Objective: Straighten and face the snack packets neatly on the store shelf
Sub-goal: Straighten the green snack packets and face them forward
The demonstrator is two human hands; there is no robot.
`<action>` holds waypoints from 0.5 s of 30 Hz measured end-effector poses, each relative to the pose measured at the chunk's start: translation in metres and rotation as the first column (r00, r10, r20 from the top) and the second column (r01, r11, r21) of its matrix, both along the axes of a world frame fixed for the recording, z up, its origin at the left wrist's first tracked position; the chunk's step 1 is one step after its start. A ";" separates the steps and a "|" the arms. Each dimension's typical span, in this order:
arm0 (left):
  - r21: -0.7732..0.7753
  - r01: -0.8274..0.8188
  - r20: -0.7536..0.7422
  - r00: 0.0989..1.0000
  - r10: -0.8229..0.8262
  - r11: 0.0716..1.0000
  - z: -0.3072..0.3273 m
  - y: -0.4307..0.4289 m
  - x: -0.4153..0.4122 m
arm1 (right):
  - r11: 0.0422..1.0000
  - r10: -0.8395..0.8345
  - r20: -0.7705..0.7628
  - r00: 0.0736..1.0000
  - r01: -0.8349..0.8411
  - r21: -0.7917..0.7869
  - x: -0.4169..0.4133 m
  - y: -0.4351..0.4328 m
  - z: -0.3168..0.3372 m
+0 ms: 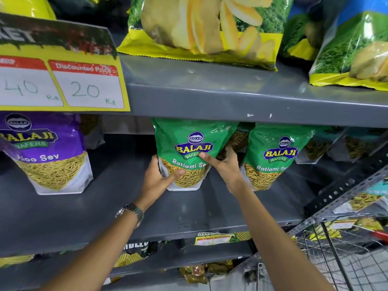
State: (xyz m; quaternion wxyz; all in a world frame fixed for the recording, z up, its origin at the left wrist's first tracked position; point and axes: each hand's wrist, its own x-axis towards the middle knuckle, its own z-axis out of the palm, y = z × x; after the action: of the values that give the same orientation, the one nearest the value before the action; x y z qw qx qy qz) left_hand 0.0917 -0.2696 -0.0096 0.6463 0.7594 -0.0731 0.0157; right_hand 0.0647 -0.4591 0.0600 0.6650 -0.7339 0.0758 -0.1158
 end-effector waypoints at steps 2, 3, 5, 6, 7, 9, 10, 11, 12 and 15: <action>-0.025 -0.003 0.006 1.000 0.003 1.000 -0.002 -0.001 -0.004 | 1.000 -0.005 0.010 1.000 0.005 0.015 -0.002 0.001 -0.002; -0.037 0.003 0.009 1.000 -0.002 0.999 -0.003 -0.002 -0.006 | 1.000 -0.010 0.012 1.000 0.009 0.028 -0.003 0.002 -0.003; -0.058 0.013 0.013 1.000 -0.012 0.998 -0.003 -0.003 -0.007 | 0.999 -0.016 0.022 1.000 0.014 0.052 -0.004 0.003 -0.005; -0.062 0.017 0.012 1.000 -0.016 0.998 -0.003 -0.003 -0.007 | 0.998 -0.016 0.027 1.000 0.014 0.057 -0.005 0.003 -0.006; -0.066 0.019 0.012 1.000 -0.018 0.998 -0.003 -0.003 -0.006 | 0.998 -0.014 0.031 0.999 0.012 0.062 -0.005 0.003 -0.006; -0.074 0.014 0.012 1.000 -0.013 0.997 -0.004 -0.003 -0.007 | 0.997 -0.006 0.039 0.999 0.003 0.076 -0.005 0.003 -0.006; -0.078 0.008 0.012 1.000 -0.007 0.997 -0.004 -0.004 -0.009 | 0.996 0.000 0.042 0.999 -0.003 0.085 -0.005 0.003 -0.006; -0.088 0.001 0.014 1.000 0.000 0.996 -0.004 -0.005 -0.010 | 0.996 0.007 0.045 0.999 -0.011 0.093 -0.005 0.004 -0.006; -0.098 -0.003 0.018 1.000 0.005 0.995 -0.005 -0.006 -0.011 | 0.995 0.013 0.048 0.999 -0.018 0.098 -0.005 0.004 -0.006; -0.113 -0.002 0.033 0.999 0.006 0.994 -0.004 -0.007 -0.013 | 0.993 0.024 0.047 0.999 -0.029 0.114 -0.004 0.003 -0.009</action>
State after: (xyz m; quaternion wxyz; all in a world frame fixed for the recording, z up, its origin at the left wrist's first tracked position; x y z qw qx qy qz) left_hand 0.0789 -0.2769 -0.0139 0.6867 0.7216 -0.0812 0.0336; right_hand 0.0603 -0.4565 0.0515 0.7090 -0.6927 0.0574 -0.1193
